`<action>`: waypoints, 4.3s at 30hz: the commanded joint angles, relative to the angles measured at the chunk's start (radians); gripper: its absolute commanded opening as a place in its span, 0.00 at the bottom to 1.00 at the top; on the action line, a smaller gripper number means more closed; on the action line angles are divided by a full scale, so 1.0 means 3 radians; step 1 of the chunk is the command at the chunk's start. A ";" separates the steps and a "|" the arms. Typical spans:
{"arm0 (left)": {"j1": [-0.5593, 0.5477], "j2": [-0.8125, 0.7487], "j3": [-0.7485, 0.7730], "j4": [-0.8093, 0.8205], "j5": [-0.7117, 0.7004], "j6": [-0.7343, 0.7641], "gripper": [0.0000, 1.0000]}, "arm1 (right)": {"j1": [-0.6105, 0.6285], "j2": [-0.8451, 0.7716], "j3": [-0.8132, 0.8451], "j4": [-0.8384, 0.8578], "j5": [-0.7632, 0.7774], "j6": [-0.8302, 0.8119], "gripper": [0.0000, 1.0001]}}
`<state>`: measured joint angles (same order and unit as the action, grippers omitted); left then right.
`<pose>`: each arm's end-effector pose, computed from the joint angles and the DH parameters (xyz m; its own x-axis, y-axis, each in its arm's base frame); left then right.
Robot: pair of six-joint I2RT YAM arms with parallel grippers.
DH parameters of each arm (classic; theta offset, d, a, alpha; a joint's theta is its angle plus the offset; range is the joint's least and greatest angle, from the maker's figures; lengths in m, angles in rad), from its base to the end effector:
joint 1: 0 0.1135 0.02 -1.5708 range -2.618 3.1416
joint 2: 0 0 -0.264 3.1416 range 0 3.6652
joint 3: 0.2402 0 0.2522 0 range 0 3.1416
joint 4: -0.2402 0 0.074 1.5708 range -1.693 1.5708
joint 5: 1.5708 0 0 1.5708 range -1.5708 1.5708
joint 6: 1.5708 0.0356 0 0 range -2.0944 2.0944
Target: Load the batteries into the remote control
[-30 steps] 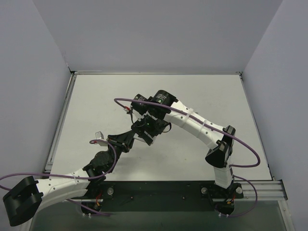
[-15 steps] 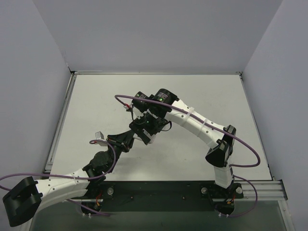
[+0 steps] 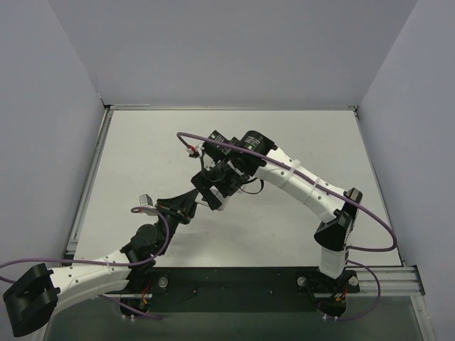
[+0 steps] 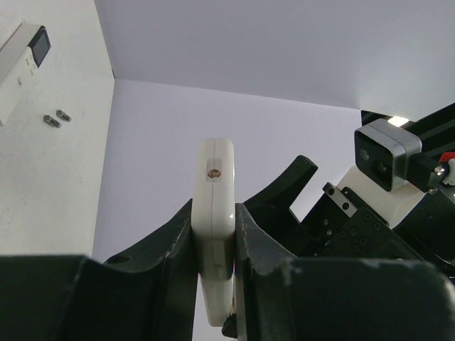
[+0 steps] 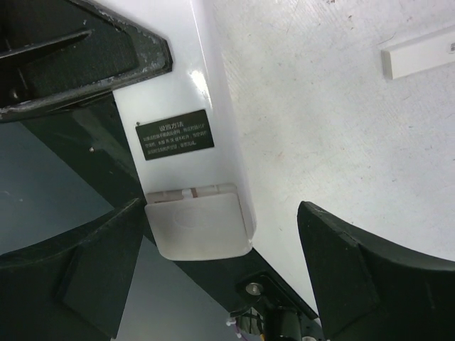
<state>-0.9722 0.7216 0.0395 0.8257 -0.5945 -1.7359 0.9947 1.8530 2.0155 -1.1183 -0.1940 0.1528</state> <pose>0.1022 -0.1145 0.1949 -0.3802 -0.8927 0.2417 0.0184 -0.2686 -0.9631 0.2058 0.3294 0.3769 -0.5742 -0.6098 -0.5463 -0.8054 0.5404 0.2434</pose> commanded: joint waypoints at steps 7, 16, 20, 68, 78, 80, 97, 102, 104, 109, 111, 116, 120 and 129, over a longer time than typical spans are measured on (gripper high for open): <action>-0.0001 -0.0058 -0.0413 0.0193 -0.0038 -0.0074 0.00 | -0.0150 -0.0496 -0.0367 0.0480 -0.0090 0.0258 0.84; -0.0006 -0.0089 -0.0413 0.0167 -0.0074 -0.0084 0.00 | -0.0217 -0.0818 -0.0889 0.0982 -0.0243 0.0442 0.84; -0.0001 -0.0104 -0.0413 0.0162 -0.0079 -0.0089 0.00 | -0.0222 -0.0782 -0.1002 0.0982 -0.0253 0.0411 0.84; -0.0006 -0.0350 -0.0438 0.0183 -0.0171 -0.0171 0.00 | -0.0698 -0.1585 -0.2934 0.3155 -0.0749 0.1618 0.66; -0.0001 -0.0350 -0.0443 0.0280 -0.0161 -0.0125 0.00 | -0.0733 -0.1621 -0.3113 0.3405 -0.0739 0.1909 0.59; -0.0006 -0.0350 -0.0444 0.0320 -0.0156 -0.0109 0.00 | -0.0754 -0.1641 -0.3175 0.3436 -0.0693 0.1960 0.54; -0.0001 -0.0329 -0.0433 0.0530 -0.0135 -0.0017 0.00 | -0.0825 -0.1687 -0.3466 0.3963 -0.0739 0.2471 0.40; -0.0006 -0.0263 -0.0418 0.0602 -0.0105 0.0024 0.00 | -0.0825 -0.1652 -0.3471 0.4070 -0.0780 0.2553 0.40; -0.0001 -0.0227 -0.0413 0.0637 -0.0089 0.0034 0.00 | -0.0825 -0.1631 -0.3451 0.4086 -0.0821 0.2559 0.41; -0.0001 -0.0191 -0.0413 0.0668 -0.0079 0.0044 0.00 | -0.0820 -0.1595 -0.3415 0.4101 -0.0882 0.2554 0.41; -0.0001 -0.0191 -0.0418 0.0648 -0.0084 0.0044 0.00 | -0.0820 -0.1595 -0.3405 0.4086 -0.0882 0.2543 0.41; -0.0001 -0.0217 -0.0413 0.0577 -0.0094 0.0065 0.00 | -0.0795 -0.1611 -0.3369 0.4014 -0.0867 0.2482 0.41; -0.0001 -0.0217 -0.0413 0.0576 -0.0089 0.0065 0.00 | -0.0754 -0.1606 -0.3364 0.4029 -0.0826 0.2472 0.41; -0.0001 -0.0232 -0.0413 0.0556 -0.0084 0.0075 0.00 | -0.0723 -0.1626 -0.3369 0.4198 -0.0836 0.2518 0.51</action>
<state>-0.9657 0.6762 0.0296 0.8257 -0.6781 -1.6863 0.7696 1.3548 0.9890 0.1112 -0.5022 0.9195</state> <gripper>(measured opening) 0.303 0.474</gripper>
